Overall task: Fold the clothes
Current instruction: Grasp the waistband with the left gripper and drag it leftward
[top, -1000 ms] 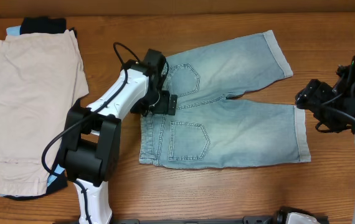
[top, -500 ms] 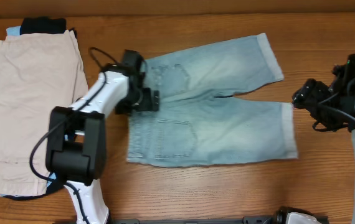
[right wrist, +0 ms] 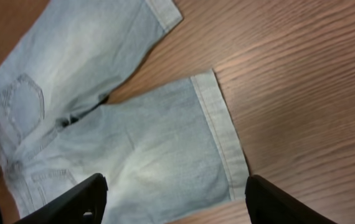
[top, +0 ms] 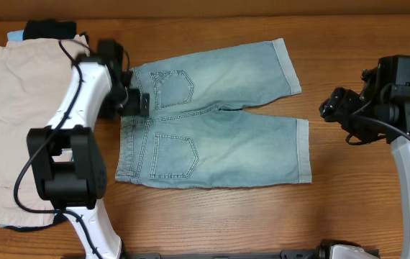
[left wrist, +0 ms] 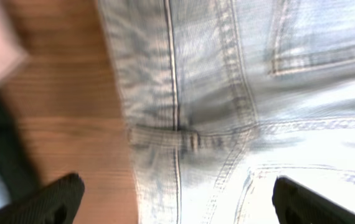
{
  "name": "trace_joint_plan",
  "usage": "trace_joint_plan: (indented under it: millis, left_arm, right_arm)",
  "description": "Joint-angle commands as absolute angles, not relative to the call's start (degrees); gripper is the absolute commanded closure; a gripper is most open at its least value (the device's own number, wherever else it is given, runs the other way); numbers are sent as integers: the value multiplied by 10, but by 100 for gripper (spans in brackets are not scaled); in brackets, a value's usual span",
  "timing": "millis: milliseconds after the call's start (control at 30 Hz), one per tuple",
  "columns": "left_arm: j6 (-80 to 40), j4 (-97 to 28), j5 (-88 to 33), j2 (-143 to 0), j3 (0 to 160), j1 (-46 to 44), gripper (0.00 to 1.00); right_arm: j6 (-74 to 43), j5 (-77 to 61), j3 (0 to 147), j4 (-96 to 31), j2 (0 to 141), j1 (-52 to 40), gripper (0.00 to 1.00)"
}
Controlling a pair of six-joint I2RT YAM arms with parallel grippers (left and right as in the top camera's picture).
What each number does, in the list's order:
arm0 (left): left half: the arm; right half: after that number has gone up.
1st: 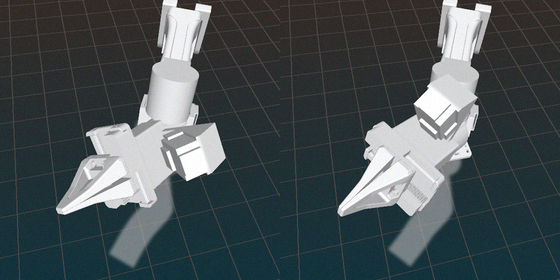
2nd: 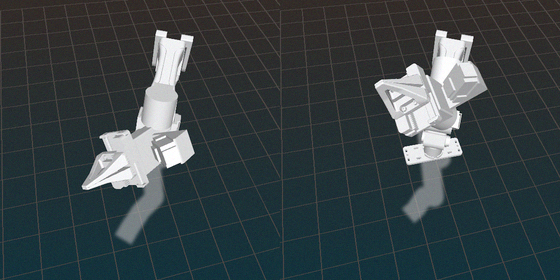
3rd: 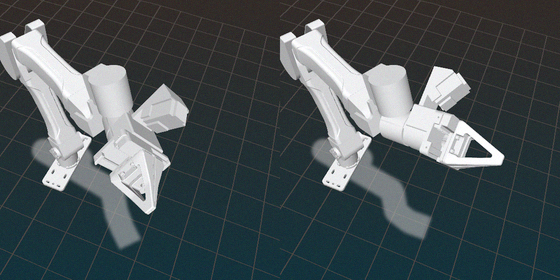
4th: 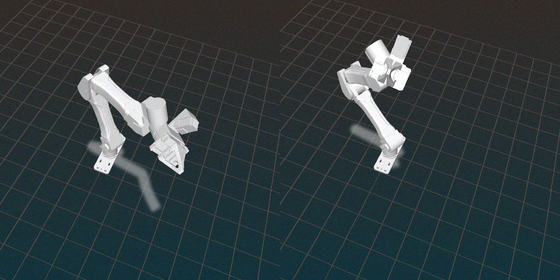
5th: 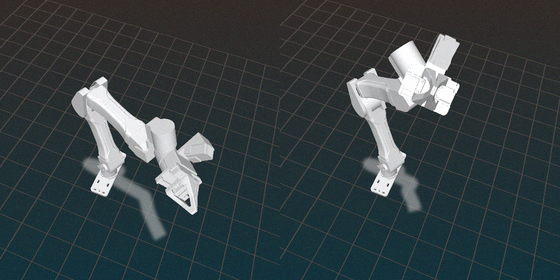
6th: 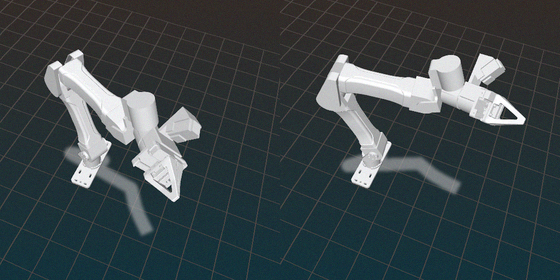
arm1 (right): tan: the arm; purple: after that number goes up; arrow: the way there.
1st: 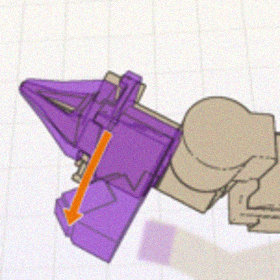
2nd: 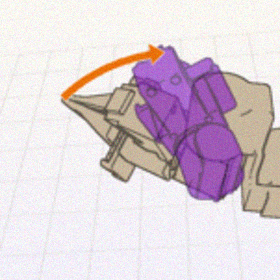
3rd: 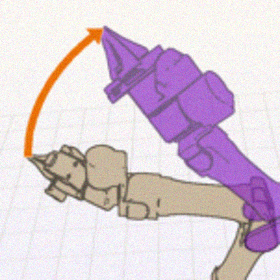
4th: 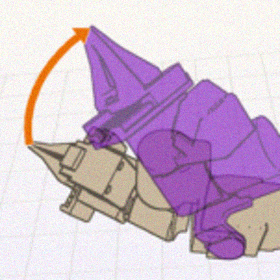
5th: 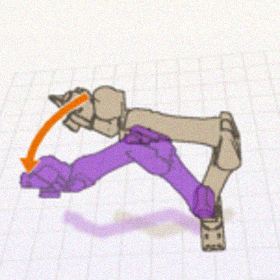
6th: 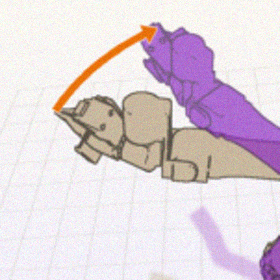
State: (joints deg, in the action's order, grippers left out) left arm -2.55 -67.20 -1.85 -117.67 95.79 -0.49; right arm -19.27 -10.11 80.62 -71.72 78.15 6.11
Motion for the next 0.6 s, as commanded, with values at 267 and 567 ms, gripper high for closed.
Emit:
trace_joint_plan:
  millis: [267, 567]
  left_arm:
    - [-48, -900, -4, -1053, 1116, -5, 0]
    - [-119, -930, -18, -923, 1006, -5, 0]
  right_arm:
    - [-211, -116, 828, -813, 654, 58, 29]
    - [-215, -112, 771, -865, 617, 58, 22]
